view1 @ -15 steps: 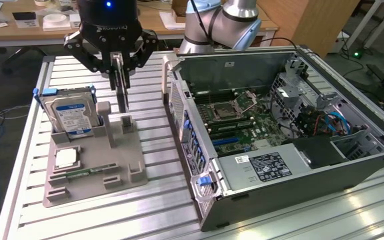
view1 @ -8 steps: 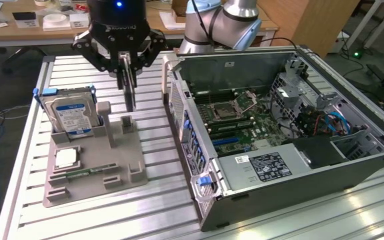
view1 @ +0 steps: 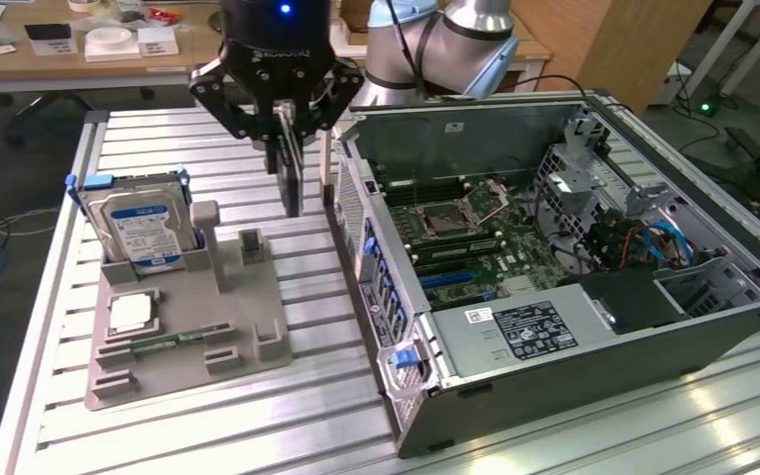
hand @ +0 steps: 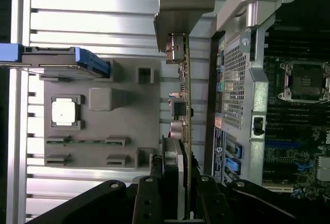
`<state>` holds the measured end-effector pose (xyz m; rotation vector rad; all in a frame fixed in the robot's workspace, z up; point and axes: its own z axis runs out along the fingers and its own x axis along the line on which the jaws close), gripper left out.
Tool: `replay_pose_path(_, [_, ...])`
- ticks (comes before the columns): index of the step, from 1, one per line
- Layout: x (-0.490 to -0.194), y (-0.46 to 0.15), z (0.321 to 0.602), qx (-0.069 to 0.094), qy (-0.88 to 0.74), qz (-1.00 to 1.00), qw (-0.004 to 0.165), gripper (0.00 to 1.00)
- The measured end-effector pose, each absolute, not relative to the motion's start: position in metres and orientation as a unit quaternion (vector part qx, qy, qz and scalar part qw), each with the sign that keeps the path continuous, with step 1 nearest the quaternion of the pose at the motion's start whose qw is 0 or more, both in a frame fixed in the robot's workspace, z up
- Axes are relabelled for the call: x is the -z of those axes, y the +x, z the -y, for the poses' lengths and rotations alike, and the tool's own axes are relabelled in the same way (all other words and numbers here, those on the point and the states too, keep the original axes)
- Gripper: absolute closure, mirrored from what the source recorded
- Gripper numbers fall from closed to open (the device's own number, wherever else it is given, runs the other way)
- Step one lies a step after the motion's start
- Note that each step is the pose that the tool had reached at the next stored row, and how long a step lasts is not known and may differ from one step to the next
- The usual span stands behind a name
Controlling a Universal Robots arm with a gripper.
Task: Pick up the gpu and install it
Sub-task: 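Pick up the gpu and move the gpu toward the slot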
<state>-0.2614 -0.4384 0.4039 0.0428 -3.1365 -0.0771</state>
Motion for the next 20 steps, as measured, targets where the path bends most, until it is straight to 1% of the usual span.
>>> replay_pose_path(20, [-0.403, -0.176, 0.438, 0.025, 0.014, 1.0, 0.002, 0.71])
